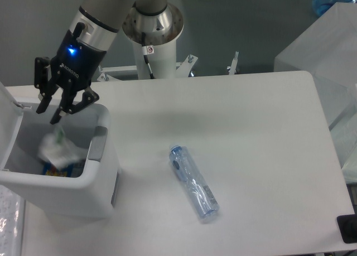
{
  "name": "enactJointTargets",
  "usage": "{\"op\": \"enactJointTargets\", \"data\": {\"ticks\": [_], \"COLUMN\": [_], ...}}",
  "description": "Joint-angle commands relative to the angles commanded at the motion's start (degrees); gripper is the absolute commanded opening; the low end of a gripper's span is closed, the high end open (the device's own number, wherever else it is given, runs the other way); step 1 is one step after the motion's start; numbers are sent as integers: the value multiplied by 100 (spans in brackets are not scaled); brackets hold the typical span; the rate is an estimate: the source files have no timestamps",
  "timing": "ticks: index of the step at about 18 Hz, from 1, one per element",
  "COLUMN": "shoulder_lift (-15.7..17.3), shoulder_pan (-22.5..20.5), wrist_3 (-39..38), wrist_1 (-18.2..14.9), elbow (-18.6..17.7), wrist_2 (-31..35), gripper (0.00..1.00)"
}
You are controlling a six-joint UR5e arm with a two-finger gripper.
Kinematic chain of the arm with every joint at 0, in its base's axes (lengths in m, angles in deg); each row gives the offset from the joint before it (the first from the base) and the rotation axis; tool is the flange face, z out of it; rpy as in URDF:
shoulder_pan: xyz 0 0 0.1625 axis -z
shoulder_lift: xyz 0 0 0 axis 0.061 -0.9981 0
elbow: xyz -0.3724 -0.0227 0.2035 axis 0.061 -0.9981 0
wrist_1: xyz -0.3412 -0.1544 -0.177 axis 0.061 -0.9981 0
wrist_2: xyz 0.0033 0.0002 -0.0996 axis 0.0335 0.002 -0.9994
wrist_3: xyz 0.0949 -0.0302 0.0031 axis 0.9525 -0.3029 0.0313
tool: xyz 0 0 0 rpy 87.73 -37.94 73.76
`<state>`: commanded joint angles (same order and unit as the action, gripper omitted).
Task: Place the trash in the trash can
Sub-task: 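Open the gripper to drop the paper into the bin, then move the gripper to the cap end of the clear water bottle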
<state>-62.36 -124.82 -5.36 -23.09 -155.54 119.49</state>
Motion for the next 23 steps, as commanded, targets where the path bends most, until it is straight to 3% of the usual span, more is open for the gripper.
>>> {"op": "enactJointTargets", "data": {"ticks": [4,9,13,18,23], "shoulder_lift": [9,17,-193,-868,-1835], "shoulder_pan": [-183,-1149,-1766,-1986,-1986], "wrist_3": [-53,-895,-1493,-1722,-2618], "wrist_1": [-9,-9,-18,-18,-18], "elbow": [26,26,-43,201,834], "wrist_2": [194,194,255,1195,1863], "gripper": [99,100,100,100,100]}}
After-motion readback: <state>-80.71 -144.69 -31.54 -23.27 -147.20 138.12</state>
